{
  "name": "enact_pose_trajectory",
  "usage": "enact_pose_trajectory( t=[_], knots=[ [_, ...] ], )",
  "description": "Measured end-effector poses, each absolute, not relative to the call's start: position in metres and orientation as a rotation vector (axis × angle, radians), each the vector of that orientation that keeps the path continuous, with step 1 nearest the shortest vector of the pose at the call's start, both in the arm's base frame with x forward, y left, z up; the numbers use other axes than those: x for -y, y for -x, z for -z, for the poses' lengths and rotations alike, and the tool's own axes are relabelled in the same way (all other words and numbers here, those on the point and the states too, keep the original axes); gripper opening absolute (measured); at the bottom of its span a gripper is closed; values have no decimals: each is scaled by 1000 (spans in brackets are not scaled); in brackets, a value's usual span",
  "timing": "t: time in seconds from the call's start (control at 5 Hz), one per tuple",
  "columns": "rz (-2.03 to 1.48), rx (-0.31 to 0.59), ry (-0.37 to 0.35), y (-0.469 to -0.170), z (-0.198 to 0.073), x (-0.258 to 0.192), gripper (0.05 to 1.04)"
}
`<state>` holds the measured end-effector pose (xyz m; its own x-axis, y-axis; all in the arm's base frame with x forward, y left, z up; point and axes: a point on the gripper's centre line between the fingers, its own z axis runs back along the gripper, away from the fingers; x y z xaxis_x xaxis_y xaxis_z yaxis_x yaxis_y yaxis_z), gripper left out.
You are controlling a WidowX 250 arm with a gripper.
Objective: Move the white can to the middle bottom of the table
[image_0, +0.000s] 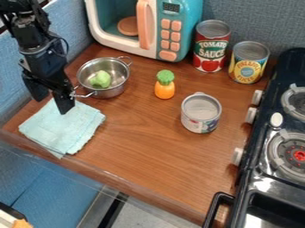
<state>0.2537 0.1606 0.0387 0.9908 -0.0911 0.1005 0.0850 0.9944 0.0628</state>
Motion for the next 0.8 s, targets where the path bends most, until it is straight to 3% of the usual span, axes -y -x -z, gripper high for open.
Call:
enact_pose_trajectory(
  t=[0.2, 0.4, 0.8],
  knots=[
    [93, 75, -32, -251, -28, -155, 999],
    [165, 76, 6, -260, -23, -121, 998],
    [211, 142, 8, -299, -37, -49, 999]
  ],
)
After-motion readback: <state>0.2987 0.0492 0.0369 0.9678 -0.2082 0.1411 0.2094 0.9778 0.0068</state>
